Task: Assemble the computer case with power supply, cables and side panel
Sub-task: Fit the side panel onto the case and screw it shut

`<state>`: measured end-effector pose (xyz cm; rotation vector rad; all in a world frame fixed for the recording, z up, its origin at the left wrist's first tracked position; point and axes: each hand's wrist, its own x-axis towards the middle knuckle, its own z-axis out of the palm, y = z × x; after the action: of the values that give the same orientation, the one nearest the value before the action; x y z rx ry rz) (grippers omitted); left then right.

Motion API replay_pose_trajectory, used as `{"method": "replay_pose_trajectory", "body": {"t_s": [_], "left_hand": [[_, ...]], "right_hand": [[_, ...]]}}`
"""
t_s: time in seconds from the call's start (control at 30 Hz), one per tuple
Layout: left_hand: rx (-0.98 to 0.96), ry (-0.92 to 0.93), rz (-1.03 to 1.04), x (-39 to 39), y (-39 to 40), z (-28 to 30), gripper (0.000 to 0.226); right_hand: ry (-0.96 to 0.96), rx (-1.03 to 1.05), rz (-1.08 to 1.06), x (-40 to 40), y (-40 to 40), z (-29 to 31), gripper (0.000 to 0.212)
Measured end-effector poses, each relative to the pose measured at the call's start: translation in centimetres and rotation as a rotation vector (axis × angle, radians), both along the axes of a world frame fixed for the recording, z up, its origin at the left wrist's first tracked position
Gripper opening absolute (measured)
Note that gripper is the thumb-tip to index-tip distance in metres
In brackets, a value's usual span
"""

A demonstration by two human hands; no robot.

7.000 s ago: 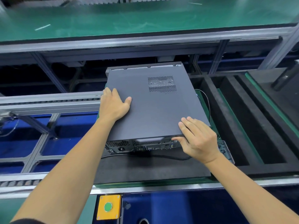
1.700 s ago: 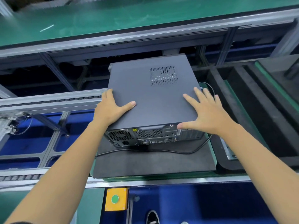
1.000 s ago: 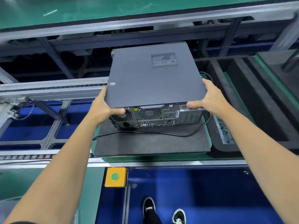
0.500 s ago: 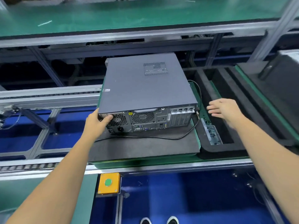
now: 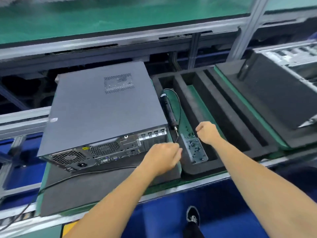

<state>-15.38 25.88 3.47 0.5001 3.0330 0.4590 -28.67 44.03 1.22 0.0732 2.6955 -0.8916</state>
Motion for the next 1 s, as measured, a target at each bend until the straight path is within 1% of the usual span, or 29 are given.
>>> {"method": "replay_pose_trajectory", "body": {"t_s": [0.07,0.1,0.13,0.2,0.23,0.3,0.4,0.53,0.6,0.7,0.8,0.87,0.93,1.0], "left_hand": [[-0.051,-0.041,0.024,-4.7,3.6,0.4,0.02],[-0.074,-0.074,0.093,-6.5,5.0,0.3,0.01],[-0.113,-0.137,0.169,-7.8,6.0,0.0,0.004],[-0.182,-0.28,0.295,-9.8,7.3,-1.1,0.026],[-0.184,-0.311,0.335,-10.5,7.6,-1.8,0.031],[-0.158,-0.295,0.39,-11.4,7.9,-2.7,0.032],[-0.111,-0.196,0.452,-12.6,7.5,-3.4,0.025],[-0.095,-0.172,0.46,-13.5,7.4,-3.5,0.024],[-0.087,-0.178,0.451,-13.8,7.3,-3.5,0.027],[0.014,-0.178,0.475,-13.8,6.9,-3.5,0.026],[0.101,-0.197,0.487,-13.7,6.7,-3.1,0.023],[0.185,-0.208,0.529,-13.6,6.6,-3.0,0.021],[0.293,-0.207,0.597,-13.4,6.6,-3.0,0.02],[0.407,-0.201,0.676,-13.1,6.6,-3.2,0.017]], "right_hand": [[0.003,0.064,0.104,-2.1,-0.8,-0.7,0.025],[0.003,0.101,0.162,-3.2,-1.4,-1.2,0.024],[-0.01,0.141,0.225,-4.2,-2.1,-1.7,0.024],[-0.028,0.23,0.342,-5.8,-3.3,-2.9,0.023],[-0.041,0.279,0.389,-6.4,-3.8,-3.6,0.024],[-0.06,0.362,0.479,-7.4,-4.3,-4.9,0.024],[-0.026,0.442,0.588,-7.8,-4.6,-6.6,0.028],[0.067,0.485,0.635,-7.6,-4.8,-7.8,0.031],[0.046,0.508,0.659,-7.7,-5.0,-7.9,0.029],[0.028,0.534,0.681,-7.7,-5.0,-7.7,0.027],[0.019,0.462,0.661,-7.7,-5.1,-7.0,0.025],[0.064,0.379,0.591,-7.5,-5.0,-6.4,0.022],[0.091,0.184,0.432,-7.2,-4.7,-5.9,0.032],[0.11,-0.066,0.277,-6.9,-4.0,-5.0,0.035]]}}
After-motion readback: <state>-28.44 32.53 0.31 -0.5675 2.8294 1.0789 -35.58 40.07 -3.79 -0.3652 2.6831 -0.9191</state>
